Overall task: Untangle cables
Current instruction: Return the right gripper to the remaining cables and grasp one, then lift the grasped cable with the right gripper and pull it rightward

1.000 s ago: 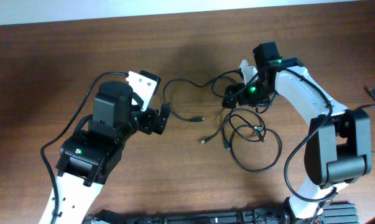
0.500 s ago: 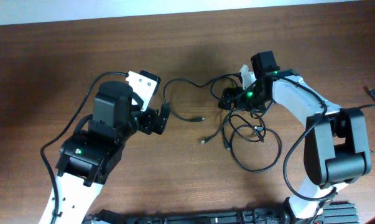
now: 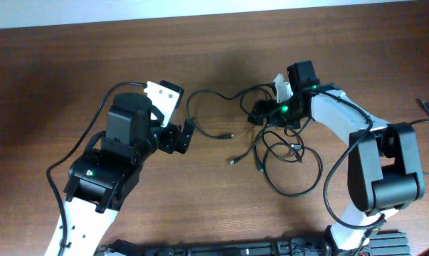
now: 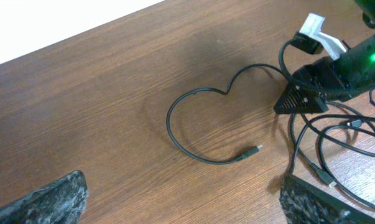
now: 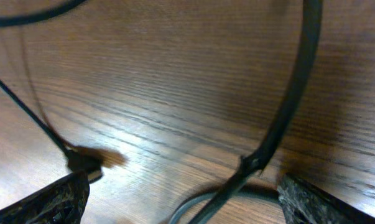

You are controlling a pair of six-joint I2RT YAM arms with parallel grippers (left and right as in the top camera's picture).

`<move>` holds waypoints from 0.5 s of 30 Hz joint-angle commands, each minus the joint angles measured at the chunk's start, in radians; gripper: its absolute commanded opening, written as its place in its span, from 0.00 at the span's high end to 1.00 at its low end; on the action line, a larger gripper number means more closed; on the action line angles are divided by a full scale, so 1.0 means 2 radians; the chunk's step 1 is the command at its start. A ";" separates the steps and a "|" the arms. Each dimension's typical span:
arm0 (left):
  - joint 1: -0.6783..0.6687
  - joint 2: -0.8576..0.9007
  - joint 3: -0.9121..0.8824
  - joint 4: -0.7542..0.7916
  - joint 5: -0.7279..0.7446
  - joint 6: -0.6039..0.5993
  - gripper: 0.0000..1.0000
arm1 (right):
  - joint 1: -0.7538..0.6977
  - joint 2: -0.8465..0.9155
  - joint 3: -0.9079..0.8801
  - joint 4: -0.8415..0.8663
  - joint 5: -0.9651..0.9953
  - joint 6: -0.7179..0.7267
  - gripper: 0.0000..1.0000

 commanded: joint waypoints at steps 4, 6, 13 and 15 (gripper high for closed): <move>0.003 -0.002 0.006 -0.004 0.006 0.008 0.01 | 0.003 0.001 -0.020 0.037 -0.016 0.008 0.04; 0.003 -0.002 0.006 -0.004 0.006 0.008 0.01 | 0.003 0.001 -0.020 0.043 -0.018 0.008 0.07; 0.003 -0.002 0.006 -0.004 0.006 0.008 0.01 | 0.003 0.001 -0.020 0.047 -0.042 0.008 0.70; 0.003 -0.002 0.006 -0.005 0.006 0.008 0.01 | 0.003 0.001 -0.020 0.049 -0.050 0.008 0.89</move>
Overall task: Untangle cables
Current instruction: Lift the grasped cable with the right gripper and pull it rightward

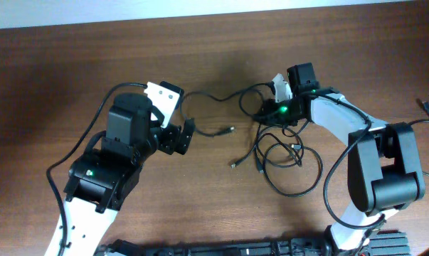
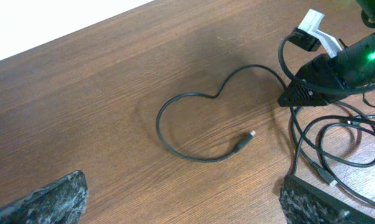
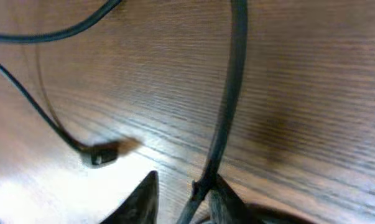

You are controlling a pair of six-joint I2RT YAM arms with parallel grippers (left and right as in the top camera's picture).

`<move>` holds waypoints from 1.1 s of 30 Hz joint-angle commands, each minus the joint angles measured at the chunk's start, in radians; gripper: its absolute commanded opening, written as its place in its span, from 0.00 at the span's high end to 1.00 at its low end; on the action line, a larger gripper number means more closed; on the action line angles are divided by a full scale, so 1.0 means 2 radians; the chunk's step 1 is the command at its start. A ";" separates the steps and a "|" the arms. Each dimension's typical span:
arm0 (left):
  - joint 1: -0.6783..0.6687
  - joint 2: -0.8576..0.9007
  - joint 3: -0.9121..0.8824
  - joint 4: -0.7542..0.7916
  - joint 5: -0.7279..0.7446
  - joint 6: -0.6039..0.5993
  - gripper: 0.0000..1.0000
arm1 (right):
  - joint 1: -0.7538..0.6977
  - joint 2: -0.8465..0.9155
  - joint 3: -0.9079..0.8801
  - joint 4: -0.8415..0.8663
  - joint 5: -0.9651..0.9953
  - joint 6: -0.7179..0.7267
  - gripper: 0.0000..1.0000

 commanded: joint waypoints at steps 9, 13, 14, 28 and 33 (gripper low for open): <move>0.003 -0.002 0.006 -0.001 0.006 0.008 0.01 | 0.003 0.001 -0.005 0.036 -0.070 -0.003 0.96; 0.003 -0.002 0.006 -0.001 0.006 0.008 0.01 | 0.003 -0.008 0.009 0.029 -0.076 -0.003 0.96; 0.003 -0.002 0.006 -0.001 0.006 0.008 0.01 | 0.003 -0.011 0.014 0.025 -0.075 -0.003 0.96; 0.003 -0.002 0.006 -0.001 0.006 0.008 0.01 | 0.003 -0.120 0.223 -0.175 -0.012 -0.039 0.96; 0.003 -0.002 0.006 -0.001 0.006 0.008 0.01 | 0.003 -0.151 0.329 -0.228 0.023 -0.039 0.96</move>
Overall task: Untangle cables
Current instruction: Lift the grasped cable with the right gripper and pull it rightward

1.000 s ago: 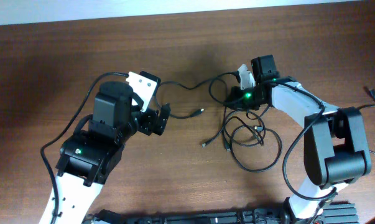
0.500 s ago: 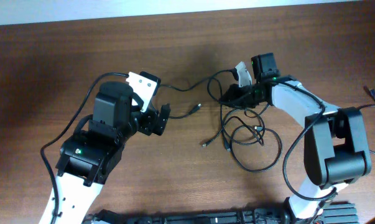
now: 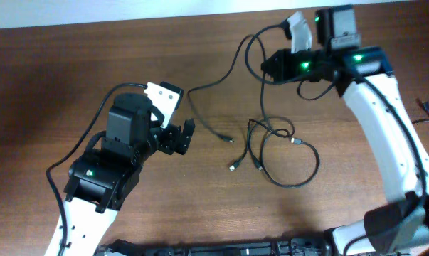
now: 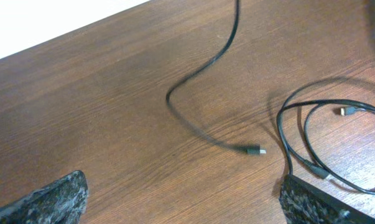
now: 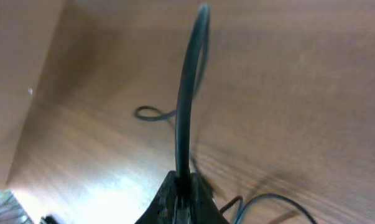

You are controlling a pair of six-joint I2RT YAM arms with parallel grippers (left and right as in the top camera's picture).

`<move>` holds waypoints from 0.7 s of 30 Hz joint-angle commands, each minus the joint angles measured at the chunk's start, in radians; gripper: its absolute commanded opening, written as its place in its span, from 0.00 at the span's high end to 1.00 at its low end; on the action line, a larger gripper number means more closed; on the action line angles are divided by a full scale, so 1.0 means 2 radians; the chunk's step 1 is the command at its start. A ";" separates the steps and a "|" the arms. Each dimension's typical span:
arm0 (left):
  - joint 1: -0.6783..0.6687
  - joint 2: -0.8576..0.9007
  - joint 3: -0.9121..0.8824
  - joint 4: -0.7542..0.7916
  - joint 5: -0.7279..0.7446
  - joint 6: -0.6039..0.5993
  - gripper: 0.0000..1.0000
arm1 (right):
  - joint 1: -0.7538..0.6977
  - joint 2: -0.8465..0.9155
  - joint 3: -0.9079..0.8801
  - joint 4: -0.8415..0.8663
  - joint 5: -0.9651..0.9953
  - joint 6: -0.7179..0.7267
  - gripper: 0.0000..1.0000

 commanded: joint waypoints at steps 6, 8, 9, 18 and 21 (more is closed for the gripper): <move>0.003 -0.002 0.006 0.001 0.006 0.008 0.01 | 0.003 -0.036 0.154 -0.028 0.040 -0.020 0.96; 0.003 -0.002 0.006 0.001 0.006 0.008 0.01 | 0.003 -0.036 0.177 -0.029 0.059 -0.020 0.96; 0.003 -0.002 0.006 0.001 0.006 0.008 0.01 | 0.003 -0.036 0.192 -0.029 0.079 -0.020 0.96; 0.003 -0.002 0.006 0.001 0.006 0.008 0.01 | 0.002 -0.036 0.249 -0.019 0.310 -0.020 0.96; 0.003 -0.002 0.006 0.001 0.006 0.008 0.01 | 0.002 -0.036 0.249 -0.007 0.397 -0.020 0.96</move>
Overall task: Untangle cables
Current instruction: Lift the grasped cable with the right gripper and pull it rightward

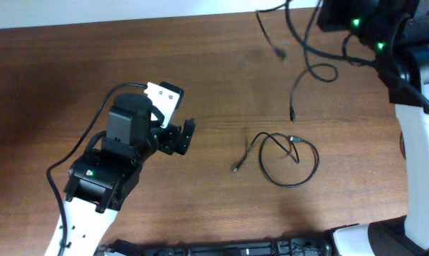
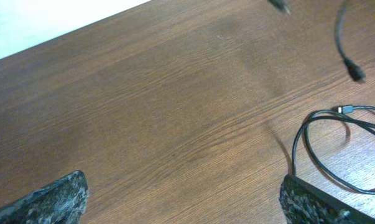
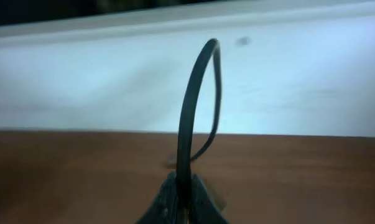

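My right gripper (image 3: 183, 190) is shut on a black cable (image 3: 188, 112) that arches up out of its jaws. Overhead, this lifted cable (image 1: 304, 53) hangs in the air at the far right of the table, its plug ends dangling. A second black cable (image 1: 289, 160) lies in a loop on the wood, right of centre; it also shows at the right edge of the left wrist view as a loop (image 2: 324, 149). My left gripper (image 2: 181, 199) stands open over bare wood at the left, well apart from both cables.
The wooden table (image 1: 221, 78) ends at a white wall along the far edge. My right arm (image 1: 420, 128) runs down the right side, and my left arm (image 1: 107, 178) fills the lower left.
My right gripper has gone higher and farther back with the cable. The cable's trailing end has left the table and now hangs free, apart from the loop on the wood.
Both cables lay tangled right of centre, my right gripper open over the knot. It then shut on one cable. Later it held that cable raised at the far side, one end still trailing. Now the cable hangs clear. My left gripper stayed open and still.
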You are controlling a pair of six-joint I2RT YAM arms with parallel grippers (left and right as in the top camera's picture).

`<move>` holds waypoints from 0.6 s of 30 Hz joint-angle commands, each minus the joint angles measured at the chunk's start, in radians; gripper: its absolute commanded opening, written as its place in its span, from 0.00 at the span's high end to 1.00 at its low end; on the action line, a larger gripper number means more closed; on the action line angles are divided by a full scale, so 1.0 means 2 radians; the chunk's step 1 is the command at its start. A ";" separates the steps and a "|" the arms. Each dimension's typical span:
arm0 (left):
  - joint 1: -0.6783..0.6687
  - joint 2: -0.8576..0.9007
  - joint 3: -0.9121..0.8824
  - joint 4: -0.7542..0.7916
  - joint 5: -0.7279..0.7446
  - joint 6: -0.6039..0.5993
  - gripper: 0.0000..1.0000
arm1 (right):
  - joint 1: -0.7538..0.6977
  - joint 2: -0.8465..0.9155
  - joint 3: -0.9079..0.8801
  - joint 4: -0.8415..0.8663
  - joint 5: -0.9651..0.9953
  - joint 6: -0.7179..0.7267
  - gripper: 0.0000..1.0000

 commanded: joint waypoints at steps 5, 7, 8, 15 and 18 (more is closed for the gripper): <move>0.003 -0.002 0.006 0.001 0.006 0.008 0.01 | 0.002 -0.007 0.011 0.019 0.254 -0.005 0.96; 0.003 -0.002 0.006 0.001 0.006 0.008 0.01 | -0.007 -0.007 0.011 0.020 0.286 -0.005 0.96; 0.003 -0.002 0.006 0.001 0.006 0.008 0.01 | -0.014 -0.007 0.011 0.019 0.289 -0.005 0.96; 0.003 -0.002 0.006 0.001 0.006 0.008 0.01 | -0.103 -0.002 0.011 0.018 0.277 -0.005 0.96; 0.003 -0.002 0.006 0.001 0.006 0.008 0.01 | -0.134 -0.001 0.011 0.017 0.270 -0.005 0.96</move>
